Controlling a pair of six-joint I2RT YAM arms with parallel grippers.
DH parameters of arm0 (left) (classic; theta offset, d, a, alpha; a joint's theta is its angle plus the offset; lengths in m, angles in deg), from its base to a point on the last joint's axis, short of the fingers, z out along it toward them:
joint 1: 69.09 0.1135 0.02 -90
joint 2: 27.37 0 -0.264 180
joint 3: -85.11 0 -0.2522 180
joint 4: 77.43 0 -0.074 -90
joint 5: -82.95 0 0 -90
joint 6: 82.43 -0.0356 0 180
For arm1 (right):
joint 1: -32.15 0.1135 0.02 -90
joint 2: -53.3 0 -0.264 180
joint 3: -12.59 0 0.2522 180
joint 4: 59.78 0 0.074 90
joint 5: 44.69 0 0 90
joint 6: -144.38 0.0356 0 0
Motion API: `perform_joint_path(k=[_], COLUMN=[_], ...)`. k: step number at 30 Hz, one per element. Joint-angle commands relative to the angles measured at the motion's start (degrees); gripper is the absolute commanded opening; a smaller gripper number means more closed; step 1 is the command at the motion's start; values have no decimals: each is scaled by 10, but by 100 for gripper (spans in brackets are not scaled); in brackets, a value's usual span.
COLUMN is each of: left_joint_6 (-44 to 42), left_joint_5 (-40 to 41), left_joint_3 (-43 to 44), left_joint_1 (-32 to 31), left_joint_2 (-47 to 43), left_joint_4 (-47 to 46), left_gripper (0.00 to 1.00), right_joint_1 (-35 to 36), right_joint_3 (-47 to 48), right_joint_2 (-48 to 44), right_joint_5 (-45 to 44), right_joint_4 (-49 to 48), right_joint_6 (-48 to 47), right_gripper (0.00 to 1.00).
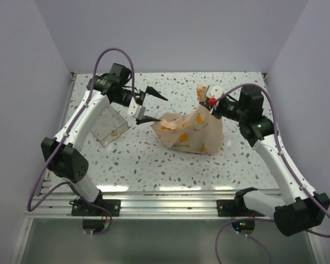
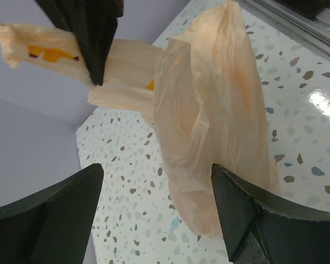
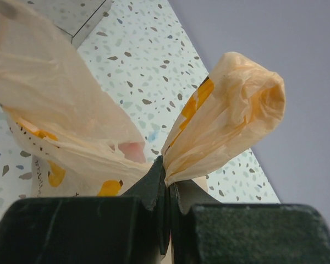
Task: Place the fake fruits into the plastic bag and tie a complex knot
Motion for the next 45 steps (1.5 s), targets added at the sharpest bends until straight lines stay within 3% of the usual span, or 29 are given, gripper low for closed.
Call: perform_joint_path(k=[1,5,12,21,25,29,40,42,45], left_joint_6=[-126,-112,-140,-134,-88,-72,59,75,91], left_joint_5=[9,20,58,126,156,185,344,365,394], left_joint_3=[13,6,-16,-72,-52,-22,31,34,30], left_joint_1=[-41,-81,-167,-245,-292,-300,-371,-384,-396], left_joint_2=[2,-7,-8,-37,-7,21,82,91,94], left_joint_4=[116,93,119,119,109,119,119,119,120], left_gripper=[84,86,99,96,97,100,100,96,75], right_joint_1=[-6,-5,-5,-5,-5,-5,-6,-6,-5], right_joint_3=[28,44,49,6,-4,-5,-20,-25,-31], right_joint_2=[15,31,32,-2,-6,-15,-39,-44,-51], right_joint_5=[16,31,51,78,85,91,104,108,109], right_joint_4=[-23,-23,0,67,81,108,143,144,140], right_joint_6=[-10,3,7,-36,-38,-57,-80,-80,-73], right_gripper=[0,0,0,0,0,0,0,0,0])
